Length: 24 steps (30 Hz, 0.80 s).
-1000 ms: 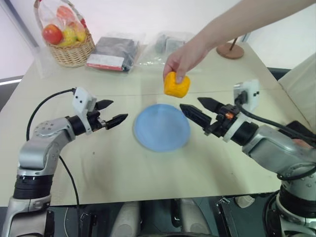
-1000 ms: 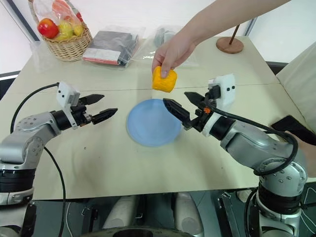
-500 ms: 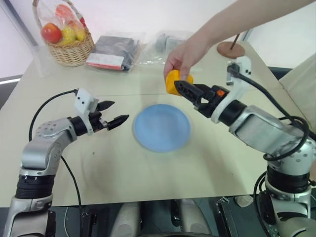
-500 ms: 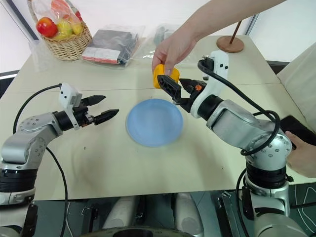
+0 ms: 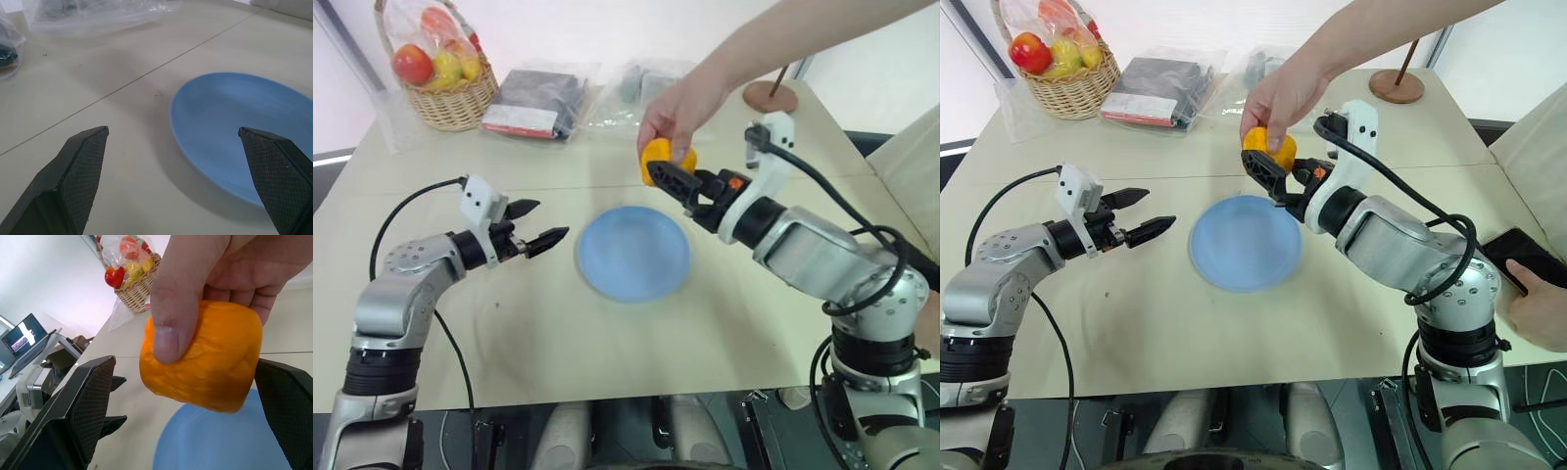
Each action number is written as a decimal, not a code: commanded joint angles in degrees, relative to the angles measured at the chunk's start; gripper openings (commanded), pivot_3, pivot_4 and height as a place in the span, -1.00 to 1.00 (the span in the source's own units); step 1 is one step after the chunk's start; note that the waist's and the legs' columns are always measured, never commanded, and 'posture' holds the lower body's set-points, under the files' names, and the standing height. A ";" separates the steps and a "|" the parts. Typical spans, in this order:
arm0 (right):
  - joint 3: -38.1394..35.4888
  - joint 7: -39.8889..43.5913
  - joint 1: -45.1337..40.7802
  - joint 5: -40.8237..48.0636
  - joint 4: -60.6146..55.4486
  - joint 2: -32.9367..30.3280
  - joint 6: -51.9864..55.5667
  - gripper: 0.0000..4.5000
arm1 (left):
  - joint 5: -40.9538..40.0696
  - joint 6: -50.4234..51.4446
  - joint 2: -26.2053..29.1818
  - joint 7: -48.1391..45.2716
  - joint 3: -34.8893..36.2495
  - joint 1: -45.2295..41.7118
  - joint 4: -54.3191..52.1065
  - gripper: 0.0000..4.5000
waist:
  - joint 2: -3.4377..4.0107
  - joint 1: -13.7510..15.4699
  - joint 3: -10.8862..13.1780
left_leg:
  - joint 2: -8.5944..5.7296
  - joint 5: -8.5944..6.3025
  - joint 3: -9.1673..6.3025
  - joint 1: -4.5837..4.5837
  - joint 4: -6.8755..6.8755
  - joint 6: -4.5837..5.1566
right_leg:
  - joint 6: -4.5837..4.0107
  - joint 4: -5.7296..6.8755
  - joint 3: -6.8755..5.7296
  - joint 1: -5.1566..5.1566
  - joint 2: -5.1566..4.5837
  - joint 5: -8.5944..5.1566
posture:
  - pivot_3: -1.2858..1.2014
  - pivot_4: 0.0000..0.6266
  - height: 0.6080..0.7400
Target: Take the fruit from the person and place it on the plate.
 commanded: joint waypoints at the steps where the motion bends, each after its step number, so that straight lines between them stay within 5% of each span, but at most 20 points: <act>1: -0.05 0.19 -1.15 0.00 -0.59 0.39 -0.99 1.00 | 0.05 -1.28 0.71 -0.18 1.18 -0.44 -1.77 0.98 | 0.00 0.00 0.00 | 0.00 0.00 0.00 0.00 0.00 0.00 | 0.00 0.00 0.00 0.00 0.00 0.00 | 0.03 -0.52 1.00; 15: 1.03 1.56 -1.35 -3.52 0.50 1.67 -0.68 1.00 | -0.01 -1.01 0.96 0.02 1.52 0.04 -2.48 0.98 | 0.00 0.00 0.00 | 0.00 0.00 0.00 0.00 0.00 0.00 | 0.00 0.00 0.00 0.00 0.00 0.00 | 0.03 -0.52 1.00; 18: 1.02 1.82 -1.25 -4.06 0.64 2.01 -0.60 0.65 | 0.02 -1.07 1.13 -0.06 1.59 0.00 -2.39 1.00 | 0.00 0.00 0.00 | 0.00 0.00 0.00 0.00 0.00 0.00 | 0.01 0.00 0.00 0.00 0.00 0.01 | 0.03 -0.52 1.00; 20: 1.04 1.89 -1.25 -4.41 0.78 2.21 -0.51 0.22 | 0.00 -1.08 1.20 -0.07 1.61 -0.03 -2.33 1.00 | 0.00 0.00 0.00 | 0.00 0.00 0.00 0.00 0.00 0.00 | 0.01 0.00 0.00 0.00 0.00 0.01 | 0.03 -0.52 1.00; 24: 0.97 1.89 -1.17 -4.72 0.78 2.42 -0.41 0.22 | -0.03 -1.05 1.20 -0.04 1.60 0.07 -2.51 1.00 | 0.00 -0.04 0.00 | 0.00 0.00 0.00 0.00 0.00 0.00 | 0.03 0.01 0.00 -0.01 0.01 0.02 | 0.03 -0.52 1.00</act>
